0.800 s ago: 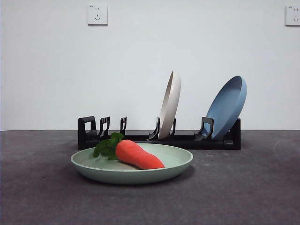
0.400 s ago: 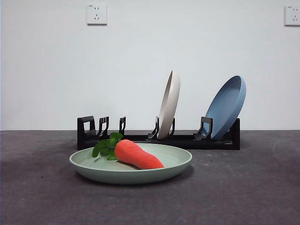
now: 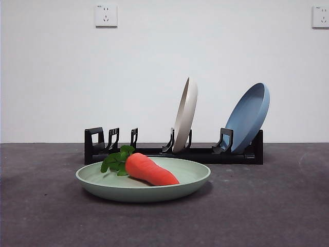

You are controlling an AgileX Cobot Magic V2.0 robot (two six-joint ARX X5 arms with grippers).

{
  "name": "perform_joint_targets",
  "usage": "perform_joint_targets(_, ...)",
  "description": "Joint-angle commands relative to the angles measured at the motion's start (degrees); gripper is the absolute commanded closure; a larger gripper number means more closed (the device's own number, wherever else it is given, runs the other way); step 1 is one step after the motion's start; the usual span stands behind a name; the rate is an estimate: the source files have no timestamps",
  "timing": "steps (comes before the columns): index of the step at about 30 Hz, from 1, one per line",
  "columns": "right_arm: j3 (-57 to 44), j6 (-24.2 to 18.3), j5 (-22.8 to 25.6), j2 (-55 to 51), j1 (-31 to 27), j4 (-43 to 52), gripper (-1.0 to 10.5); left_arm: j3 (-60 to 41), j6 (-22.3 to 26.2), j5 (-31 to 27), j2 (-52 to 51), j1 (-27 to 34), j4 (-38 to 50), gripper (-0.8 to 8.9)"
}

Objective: Take the green plate from the plate rack,put the plate on the table,take the carrot from the table,put the carrot in the plate

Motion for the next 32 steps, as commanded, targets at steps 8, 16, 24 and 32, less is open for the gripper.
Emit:
perform_joint_targets(8, -0.07, -0.26, 0.04, -0.11, 0.09, 0.20, 9.4, -13.09, -1.05, 0.00, -9.33, 3.06, -0.79, 8.17)
perform_joint_targets(16, -0.07, -0.26, 0.02, -0.11, 0.09, 0.20, 9.4, -16.06, -1.07, 0.09, -12.41, 3.74, -7.13, 8.17)
perform_joint_targets(24, -0.07, -0.26, 0.02, -0.11, 0.09, 0.20, 9.4, -16.26, -3.80, 0.26, -13.11, 3.76, -12.52, 8.17)
perform_joint_targets(32, -0.07, -0.26, 0.04, -0.11, 0.09, 0.17, 9.4, -16.26, -5.55, 0.00, -13.09, 3.76, -12.39, 8.17)
